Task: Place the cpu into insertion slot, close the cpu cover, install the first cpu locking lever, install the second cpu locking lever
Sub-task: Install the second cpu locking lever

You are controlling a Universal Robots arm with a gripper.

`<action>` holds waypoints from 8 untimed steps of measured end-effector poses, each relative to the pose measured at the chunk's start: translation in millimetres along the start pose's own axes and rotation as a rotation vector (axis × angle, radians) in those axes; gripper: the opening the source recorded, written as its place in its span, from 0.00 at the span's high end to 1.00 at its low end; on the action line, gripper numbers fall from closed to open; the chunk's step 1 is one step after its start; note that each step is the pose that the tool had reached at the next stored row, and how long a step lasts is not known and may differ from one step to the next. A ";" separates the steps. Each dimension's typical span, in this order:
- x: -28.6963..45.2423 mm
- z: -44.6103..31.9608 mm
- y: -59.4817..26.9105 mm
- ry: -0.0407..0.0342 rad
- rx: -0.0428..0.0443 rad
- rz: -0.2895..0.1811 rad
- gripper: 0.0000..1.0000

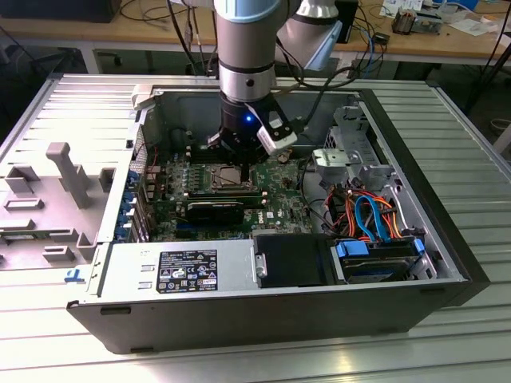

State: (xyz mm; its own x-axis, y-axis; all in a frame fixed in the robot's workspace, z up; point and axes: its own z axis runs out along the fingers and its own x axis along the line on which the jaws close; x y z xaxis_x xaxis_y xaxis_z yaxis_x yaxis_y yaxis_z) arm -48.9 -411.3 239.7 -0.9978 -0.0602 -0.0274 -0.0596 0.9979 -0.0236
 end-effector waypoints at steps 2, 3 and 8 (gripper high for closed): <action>-1.8 4.8 -1.5 -0.0001 -0.0001 0.001 0.89; -3.2 6.8 -1.6 0.0000 0.0000 0.001 0.89; -5.6 21.4 -1.6 0.0001 -0.0002 0.001 0.89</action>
State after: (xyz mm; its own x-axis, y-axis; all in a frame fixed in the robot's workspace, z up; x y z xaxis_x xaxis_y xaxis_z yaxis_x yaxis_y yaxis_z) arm -42.5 -413.0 218.5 -0.9979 -0.0592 -0.0273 -0.0586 0.9980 -0.0234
